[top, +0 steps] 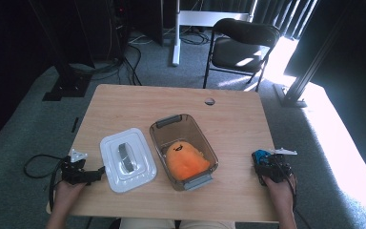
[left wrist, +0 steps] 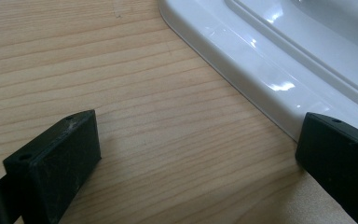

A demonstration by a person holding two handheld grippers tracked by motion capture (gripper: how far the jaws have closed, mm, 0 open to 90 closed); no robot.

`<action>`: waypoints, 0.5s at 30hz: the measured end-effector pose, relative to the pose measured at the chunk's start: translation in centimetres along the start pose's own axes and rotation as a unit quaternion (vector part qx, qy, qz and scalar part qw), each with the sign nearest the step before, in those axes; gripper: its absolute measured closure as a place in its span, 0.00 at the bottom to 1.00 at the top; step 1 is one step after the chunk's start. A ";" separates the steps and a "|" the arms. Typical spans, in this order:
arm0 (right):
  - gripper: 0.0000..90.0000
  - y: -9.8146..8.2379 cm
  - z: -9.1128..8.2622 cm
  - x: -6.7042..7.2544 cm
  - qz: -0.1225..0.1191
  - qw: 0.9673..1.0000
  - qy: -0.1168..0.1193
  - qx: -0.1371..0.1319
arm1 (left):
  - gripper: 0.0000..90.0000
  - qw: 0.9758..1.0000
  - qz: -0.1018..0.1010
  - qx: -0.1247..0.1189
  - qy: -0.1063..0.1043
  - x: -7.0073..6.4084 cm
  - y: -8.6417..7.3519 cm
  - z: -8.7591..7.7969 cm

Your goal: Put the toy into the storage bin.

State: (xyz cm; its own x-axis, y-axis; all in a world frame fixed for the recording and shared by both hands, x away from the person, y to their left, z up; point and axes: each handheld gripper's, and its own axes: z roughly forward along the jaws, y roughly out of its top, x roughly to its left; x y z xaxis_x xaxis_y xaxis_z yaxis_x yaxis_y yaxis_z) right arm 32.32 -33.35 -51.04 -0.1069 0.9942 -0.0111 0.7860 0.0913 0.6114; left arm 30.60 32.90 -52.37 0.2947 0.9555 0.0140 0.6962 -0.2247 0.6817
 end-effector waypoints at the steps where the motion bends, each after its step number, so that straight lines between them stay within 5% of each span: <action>1: 0.28 0.1 0.0 0.0 -0.001 1.000 -0.002 -0.002 | 0.00 1.000 0.000 0.000 0.000 0.0 0.0 0.0; 15: 0.28 2.7 -2.6 0.8 -0.016 0.999 0.033 -0.018 | 0.00 1.000 0.000 0.000 0.000 0.0 0.0 0.0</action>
State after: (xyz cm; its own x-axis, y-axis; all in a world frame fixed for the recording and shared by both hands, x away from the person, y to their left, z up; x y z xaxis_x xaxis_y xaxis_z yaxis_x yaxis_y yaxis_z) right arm 32.77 -32.44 -47.39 -0.1729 0.9847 0.0210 0.7595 0.1197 0.6394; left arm 30.61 32.90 -52.38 0.2951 0.9554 0.0139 0.6958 -0.2249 0.6821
